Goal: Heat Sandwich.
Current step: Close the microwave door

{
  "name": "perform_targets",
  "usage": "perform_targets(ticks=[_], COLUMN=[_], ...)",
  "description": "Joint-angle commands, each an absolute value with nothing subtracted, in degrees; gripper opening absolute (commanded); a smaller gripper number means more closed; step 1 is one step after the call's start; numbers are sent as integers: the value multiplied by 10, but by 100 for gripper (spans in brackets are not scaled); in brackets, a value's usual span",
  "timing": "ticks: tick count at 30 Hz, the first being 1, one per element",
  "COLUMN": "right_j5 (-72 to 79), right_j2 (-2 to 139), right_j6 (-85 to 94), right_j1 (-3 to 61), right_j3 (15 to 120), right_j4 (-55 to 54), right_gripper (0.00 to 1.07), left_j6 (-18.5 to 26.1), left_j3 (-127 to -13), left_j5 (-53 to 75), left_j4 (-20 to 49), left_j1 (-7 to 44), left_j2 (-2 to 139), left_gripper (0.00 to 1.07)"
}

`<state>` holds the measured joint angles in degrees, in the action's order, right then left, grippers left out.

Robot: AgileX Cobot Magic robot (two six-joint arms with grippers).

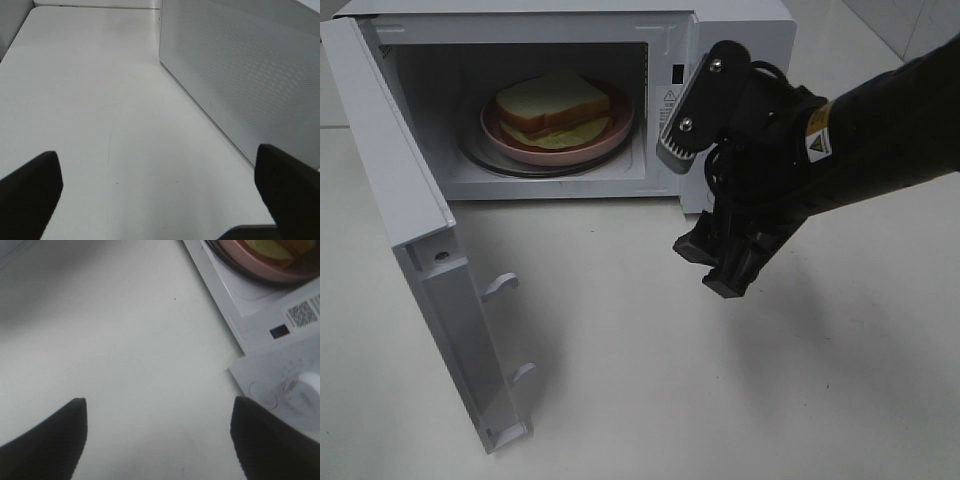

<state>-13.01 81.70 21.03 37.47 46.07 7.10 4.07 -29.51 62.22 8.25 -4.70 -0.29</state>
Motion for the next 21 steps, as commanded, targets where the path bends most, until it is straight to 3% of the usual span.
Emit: perform_targets(ticks=[1,6,21], right_j5=[-169,-261,-482], right_j2=[787,757,663], right_j6=[96,21,-40], right_j1=[376,376,376], right_j3=[454,454,454], right_j4=[70,73,66], right_gripper=[74,80,76], left_j6=[37,37,37], left_j3=[-295,-295,-295], left_j5=[616,616,616], left_j4=[81,81,81], left_j1=[-45,-45,-45], left_j2=[-13,-13,-13], left_gripper=[98,98,98])
